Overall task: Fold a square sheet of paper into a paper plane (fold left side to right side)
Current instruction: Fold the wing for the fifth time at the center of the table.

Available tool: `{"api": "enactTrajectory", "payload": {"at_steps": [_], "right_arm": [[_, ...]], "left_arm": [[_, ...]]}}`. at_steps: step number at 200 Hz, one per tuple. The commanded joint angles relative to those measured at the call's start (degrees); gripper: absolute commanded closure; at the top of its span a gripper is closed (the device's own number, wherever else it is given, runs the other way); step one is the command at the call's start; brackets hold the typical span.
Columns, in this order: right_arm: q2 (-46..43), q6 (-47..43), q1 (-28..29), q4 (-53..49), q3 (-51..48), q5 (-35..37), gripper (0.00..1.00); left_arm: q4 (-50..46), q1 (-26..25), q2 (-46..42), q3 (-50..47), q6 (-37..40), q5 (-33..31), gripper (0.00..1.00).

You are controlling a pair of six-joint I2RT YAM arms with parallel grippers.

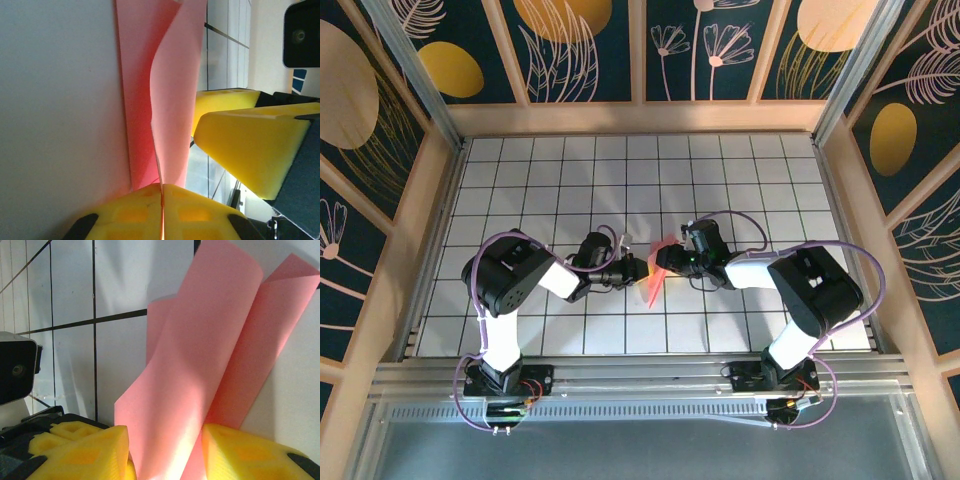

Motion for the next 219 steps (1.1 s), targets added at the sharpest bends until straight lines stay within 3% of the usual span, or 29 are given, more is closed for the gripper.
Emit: {"api": "enactTrajectory", "payload": {"at_steps": [1, 122, 183, 219], "right_arm": [[0.5, -1.6, 0.9, -2.0, 1.3, 1.4, 0.57], [-4.0, -0.9, 0.8, -3.9, 1.1, 3.4, 0.56], [-7.8, -3.1, 0.1, -10.6, 2.2, 6.4, 0.57], [-7.5, -4.1, -0.3, -11.4, 4.8, 2.0, 0.75]], "left_arm": [[-2.5, 0.4, 1.8, 1.2, 2.3, -0.9, 0.94], [-7.1, 0.3, 4.1, 2.9, 5.0, -2.4, 0.97], [-8.2, 0.3, 4.4, 3.5, 5.6, -2.7, 0.97], [-8.8, 0.3, 4.7, 4.0, 5.8, -2.6, 0.97]]}}
